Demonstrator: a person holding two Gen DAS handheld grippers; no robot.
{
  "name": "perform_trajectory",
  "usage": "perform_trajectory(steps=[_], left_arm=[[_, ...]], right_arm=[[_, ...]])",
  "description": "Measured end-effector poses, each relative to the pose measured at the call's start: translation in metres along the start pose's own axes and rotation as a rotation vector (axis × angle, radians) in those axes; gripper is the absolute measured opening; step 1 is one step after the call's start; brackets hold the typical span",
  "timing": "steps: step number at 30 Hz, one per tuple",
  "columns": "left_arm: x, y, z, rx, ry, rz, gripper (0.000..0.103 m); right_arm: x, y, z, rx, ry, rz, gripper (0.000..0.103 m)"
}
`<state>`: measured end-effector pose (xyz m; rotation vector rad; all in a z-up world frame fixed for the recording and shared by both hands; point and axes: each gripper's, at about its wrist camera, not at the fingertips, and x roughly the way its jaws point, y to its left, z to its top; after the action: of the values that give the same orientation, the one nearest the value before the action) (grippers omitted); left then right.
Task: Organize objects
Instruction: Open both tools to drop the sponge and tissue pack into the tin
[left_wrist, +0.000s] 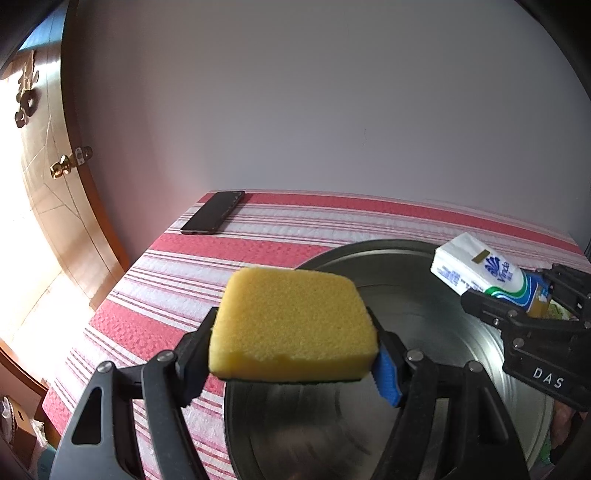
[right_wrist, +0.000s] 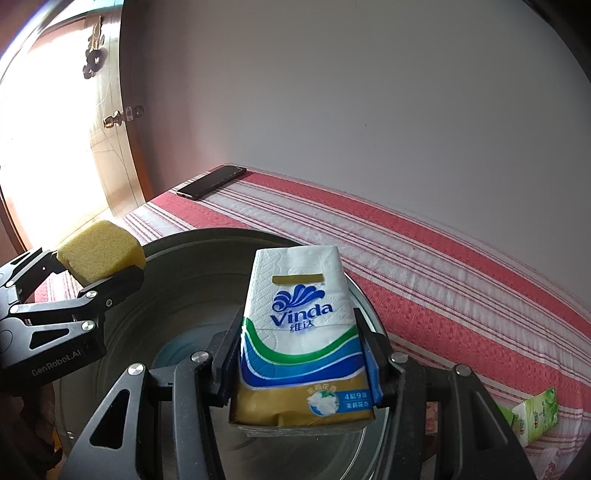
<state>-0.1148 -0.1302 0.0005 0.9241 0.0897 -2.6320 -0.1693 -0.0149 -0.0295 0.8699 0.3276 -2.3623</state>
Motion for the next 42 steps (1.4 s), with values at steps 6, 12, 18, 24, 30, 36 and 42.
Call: perform_trajectory(steps=[6,12,18,24,30,36,42], left_arm=[[0.002,-0.001,0.001,0.020,0.007,0.006,0.073],[0.006,-0.001,0.000,0.024,0.021,0.010,0.073],[0.005,-0.002,0.000,0.032,0.019,0.025,0.080],[-0.003,-0.002,0.000,0.028,-0.018,0.048,0.103],[-0.024,-0.001,-0.006,-0.011,-0.082,0.045,0.103],[-0.065,-0.004,-0.028,-0.098,-0.169,0.035,0.103],[-0.105,-0.022,-0.080,-0.174,-0.241,-0.057,0.103]], right_arm=[[0.003,-0.002,0.000,0.005,0.017,0.000,0.054],[0.006,-0.001,0.000,-0.004,0.032,0.000,0.055],[0.011,0.000,0.001,-0.007,0.050,0.004,0.055],[0.005,-0.001,0.000,-0.002,0.021,0.022,0.075],[-0.024,-0.011,-0.005,0.018,-0.026,0.032,0.075],[-0.090,-0.037,-0.047,0.023,-0.096,0.018,0.075],[-0.149,-0.038,-0.119,-0.030,-0.210,-0.117,0.075]])
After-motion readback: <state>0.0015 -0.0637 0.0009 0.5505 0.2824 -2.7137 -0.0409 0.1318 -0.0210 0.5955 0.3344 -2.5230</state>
